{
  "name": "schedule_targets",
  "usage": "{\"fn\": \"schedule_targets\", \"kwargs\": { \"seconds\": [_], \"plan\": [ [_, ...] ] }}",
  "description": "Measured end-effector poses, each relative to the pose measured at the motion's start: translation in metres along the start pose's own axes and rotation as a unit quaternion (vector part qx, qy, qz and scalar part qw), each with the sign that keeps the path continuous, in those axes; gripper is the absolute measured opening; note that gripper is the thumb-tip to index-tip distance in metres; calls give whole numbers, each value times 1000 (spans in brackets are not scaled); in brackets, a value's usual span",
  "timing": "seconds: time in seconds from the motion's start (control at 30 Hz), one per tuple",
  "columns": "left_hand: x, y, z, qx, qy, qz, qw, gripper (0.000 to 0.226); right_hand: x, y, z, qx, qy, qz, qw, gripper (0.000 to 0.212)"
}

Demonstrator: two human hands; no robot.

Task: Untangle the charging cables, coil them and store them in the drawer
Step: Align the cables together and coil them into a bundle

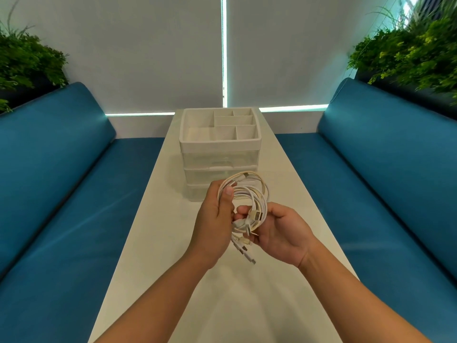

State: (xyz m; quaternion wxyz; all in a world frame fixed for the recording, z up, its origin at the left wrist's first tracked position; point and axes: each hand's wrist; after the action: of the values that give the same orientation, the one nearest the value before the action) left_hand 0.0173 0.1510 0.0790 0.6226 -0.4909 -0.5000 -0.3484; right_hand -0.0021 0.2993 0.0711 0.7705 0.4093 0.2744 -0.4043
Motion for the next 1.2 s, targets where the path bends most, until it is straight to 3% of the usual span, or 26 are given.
{"fn": "schedule_targets", "kwargs": {
  "seconds": [0.13, 0.2, 0.37, 0.57, 0.73, 0.87, 0.97, 1.07, 1.2],
  "plan": [
    [0, 0, -6, 1, 5, -2, 1000, 26, 1, -1, 0, -15, 19, -10, 1000, 59],
    [-2, 0, -9, 4, 2, 8, 1000, 27, 3, -1, 1, -13, 50, -13, 999, 54],
    [-6, 1, -12, 0, -18, 36, 999, 26, 1, 0, 3, -21, 8, -4, 1000, 38],
    [-9, 1, -17, -18, -29, 30, 999, 25, -2, 2, -1, 18, 68, 4, 997, 40],
    [-10, 2, -14, -21, 27, -12, 999, 27, -1, 2, -2, 10, 67, -5, 998, 57],
    [-11, 0, -11, 12, 4, 6, 1000, 22, -1, 2, 2, 8, 120, -51, 991, 41],
    [-13, -4, -7, 57, -34, 27, 997, 21, 2, 4, 8, -25, 138, -76, 987, 43],
    [-14, -7, -5, 84, -50, 40, 994, 21, 10, 4, 18, -6, 274, -165, 948, 42],
    [-18, -4, -7, 87, 21, -5, 996, 16, 19, 2, 29, 142, 391, -265, 870, 37]
  ]
}}
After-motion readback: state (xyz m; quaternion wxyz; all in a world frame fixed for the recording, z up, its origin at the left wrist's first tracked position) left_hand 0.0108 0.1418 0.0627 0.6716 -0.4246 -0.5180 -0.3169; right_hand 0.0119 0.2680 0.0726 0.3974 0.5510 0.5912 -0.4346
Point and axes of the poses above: each hand's wrist, its own y-axis away from the middle knuckle, its own z-axis out of the palm, x = y × z, and after that the axes turned 12 degrees about x, right-handed
